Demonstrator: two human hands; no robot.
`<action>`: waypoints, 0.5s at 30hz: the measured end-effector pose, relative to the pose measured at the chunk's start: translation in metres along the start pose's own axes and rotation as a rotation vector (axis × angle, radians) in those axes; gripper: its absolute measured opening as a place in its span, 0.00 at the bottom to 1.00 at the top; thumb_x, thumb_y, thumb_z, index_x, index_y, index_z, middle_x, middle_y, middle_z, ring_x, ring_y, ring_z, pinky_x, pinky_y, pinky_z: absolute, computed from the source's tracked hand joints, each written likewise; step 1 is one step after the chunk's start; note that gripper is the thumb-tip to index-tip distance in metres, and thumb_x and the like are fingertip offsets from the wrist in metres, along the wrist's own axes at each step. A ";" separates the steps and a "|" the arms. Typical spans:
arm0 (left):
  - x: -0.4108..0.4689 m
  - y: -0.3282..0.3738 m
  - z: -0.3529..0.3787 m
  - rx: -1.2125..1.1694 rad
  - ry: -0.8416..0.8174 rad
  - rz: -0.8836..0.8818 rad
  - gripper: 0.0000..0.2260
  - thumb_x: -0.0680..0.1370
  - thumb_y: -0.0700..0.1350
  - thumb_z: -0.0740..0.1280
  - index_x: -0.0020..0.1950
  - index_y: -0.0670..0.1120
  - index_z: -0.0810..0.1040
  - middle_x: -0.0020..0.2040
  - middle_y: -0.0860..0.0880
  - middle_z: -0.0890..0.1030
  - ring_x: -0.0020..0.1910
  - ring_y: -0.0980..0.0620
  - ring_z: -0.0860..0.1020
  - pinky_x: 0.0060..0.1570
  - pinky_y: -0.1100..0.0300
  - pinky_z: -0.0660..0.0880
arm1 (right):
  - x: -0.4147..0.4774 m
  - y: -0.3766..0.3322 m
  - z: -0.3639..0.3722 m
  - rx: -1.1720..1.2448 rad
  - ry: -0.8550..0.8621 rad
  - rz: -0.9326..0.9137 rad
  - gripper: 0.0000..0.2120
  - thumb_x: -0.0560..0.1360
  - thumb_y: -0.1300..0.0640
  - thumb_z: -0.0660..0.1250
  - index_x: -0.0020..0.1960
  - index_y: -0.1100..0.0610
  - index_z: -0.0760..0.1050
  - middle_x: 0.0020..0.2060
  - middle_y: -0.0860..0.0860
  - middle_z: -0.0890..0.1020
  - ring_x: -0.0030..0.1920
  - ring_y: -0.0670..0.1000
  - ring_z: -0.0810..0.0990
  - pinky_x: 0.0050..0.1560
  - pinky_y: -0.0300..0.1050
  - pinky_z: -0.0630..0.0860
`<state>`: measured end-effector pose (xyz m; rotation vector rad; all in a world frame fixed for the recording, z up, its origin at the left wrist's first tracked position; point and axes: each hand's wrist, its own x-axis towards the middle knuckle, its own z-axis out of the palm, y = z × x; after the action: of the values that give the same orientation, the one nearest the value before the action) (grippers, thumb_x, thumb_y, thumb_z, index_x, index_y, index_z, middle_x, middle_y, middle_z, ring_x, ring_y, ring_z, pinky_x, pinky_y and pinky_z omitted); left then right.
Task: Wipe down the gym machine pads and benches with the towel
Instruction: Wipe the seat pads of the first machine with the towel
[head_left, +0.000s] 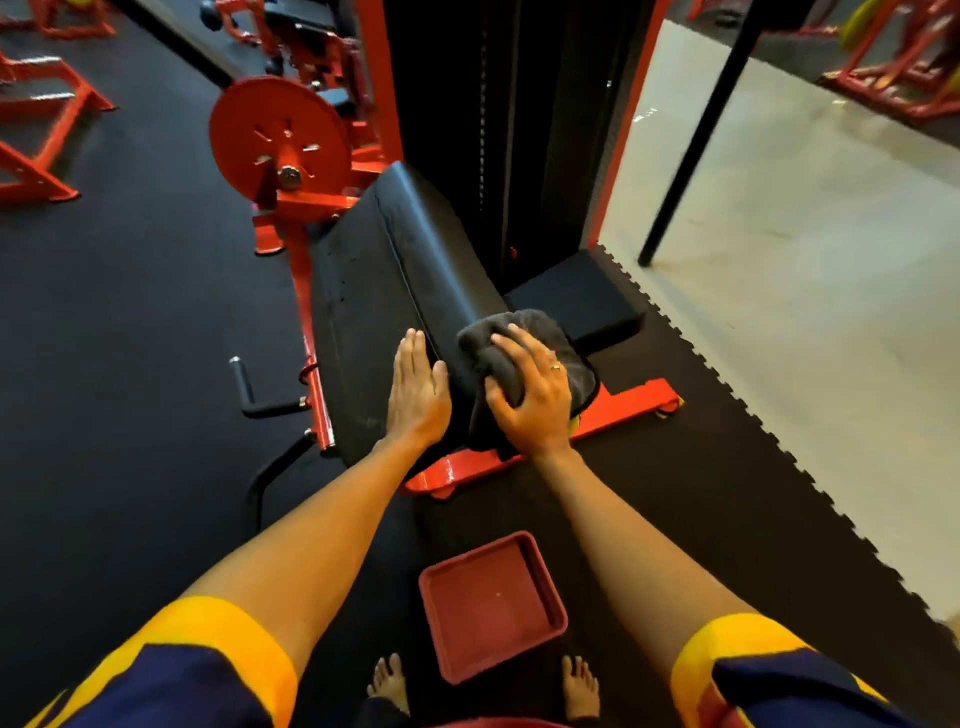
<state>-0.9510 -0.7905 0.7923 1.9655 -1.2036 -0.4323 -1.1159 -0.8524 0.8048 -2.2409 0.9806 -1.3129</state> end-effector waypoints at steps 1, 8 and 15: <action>0.000 -0.002 0.000 0.002 0.000 0.018 0.26 0.87 0.48 0.50 0.84 0.42 0.47 0.84 0.46 0.47 0.83 0.51 0.45 0.82 0.50 0.46 | 0.002 0.001 0.004 0.046 0.072 0.150 0.23 0.76 0.48 0.65 0.69 0.54 0.79 0.68 0.51 0.80 0.71 0.51 0.76 0.72 0.55 0.71; -0.002 -0.025 -0.008 0.047 -0.100 0.243 0.31 0.84 0.56 0.47 0.83 0.41 0.46 0.84 0.44 0.45 0.82 0.53 0.41 0.82 0.49 0.46 | -0.010 -0.072 0.052 0.087 0.494 0.707 0.29 0.78 0.42 0.56 0.77 0.49 0.70 0.80 0.50 0.66 0.81 0.55 0.58 0.82 0.58 0.49; 0.008 -0.048 -0.022 0.172 -0.156 0.431 0.34 0.84 0.61 0.45 0.84 0.43 0.47 0.84 0.46 0.46 0.82 0.54 0.42 0.82 0.48 0.45 | -0.006 -0.049 0.053 0.267 0.607 0.919 0.39 0.73 0.31 0.57 0.81 0.45 0.63 0.83 0.54 0.56 0.83 0.54 0.51 0.80 0.54 0.48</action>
<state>-0.9047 -0.7759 0.7711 1.7656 -1.7651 -0.2672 -1.0529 -0.8163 0.8045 -0.9344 1.6325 -1.5114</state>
